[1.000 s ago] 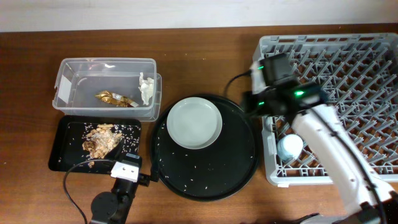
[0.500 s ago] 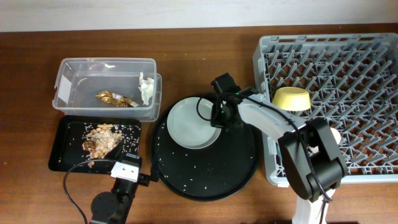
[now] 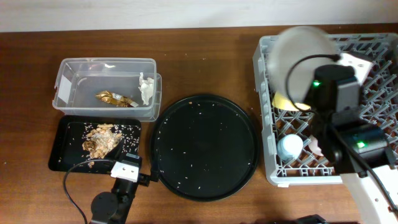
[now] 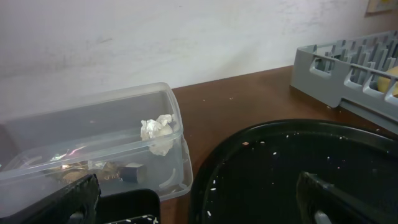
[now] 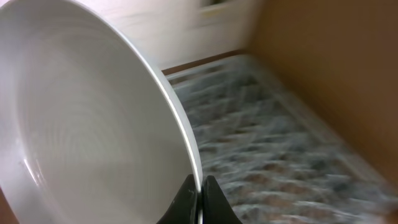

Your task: Sort waste into correct bins and load items into the dishwasher rack

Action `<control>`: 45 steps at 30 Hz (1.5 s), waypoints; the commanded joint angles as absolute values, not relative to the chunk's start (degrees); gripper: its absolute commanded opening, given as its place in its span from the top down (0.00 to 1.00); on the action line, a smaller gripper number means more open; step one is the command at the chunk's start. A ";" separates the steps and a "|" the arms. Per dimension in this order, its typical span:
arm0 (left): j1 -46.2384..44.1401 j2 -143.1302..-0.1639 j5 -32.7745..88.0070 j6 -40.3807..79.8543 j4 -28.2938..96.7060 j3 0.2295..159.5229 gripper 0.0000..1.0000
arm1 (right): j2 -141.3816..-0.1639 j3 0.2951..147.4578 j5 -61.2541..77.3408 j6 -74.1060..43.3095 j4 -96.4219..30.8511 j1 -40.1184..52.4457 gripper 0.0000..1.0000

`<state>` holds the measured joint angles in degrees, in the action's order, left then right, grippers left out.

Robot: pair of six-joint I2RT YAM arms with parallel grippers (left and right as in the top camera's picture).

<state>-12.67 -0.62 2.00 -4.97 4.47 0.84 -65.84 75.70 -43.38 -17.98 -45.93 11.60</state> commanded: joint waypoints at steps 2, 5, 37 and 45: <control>-12.29 -0.34 2.61 -5.69 4.51 0.51 0.01 | -72.14 75.68 -66.81 -13.82 -43.42 4.56 0.96; -12.29 -0.34 2.61 -5.69 4.51 0.51 0.00 | -78.89 75.68 -66.94 0.03 -36.14 2.59 0.96; -12.29 -0.34 2.61 -5.69 4.51 0.51 0.00 | -90.56 77.67 -55.09 21.71 -28.34 17.23 0.02; -12.32 -0.34 2.61 -5.69 4.51 0.51 0.00 | -69.43 80.71 -40.01 -4.67 -48.95 57.43 0.02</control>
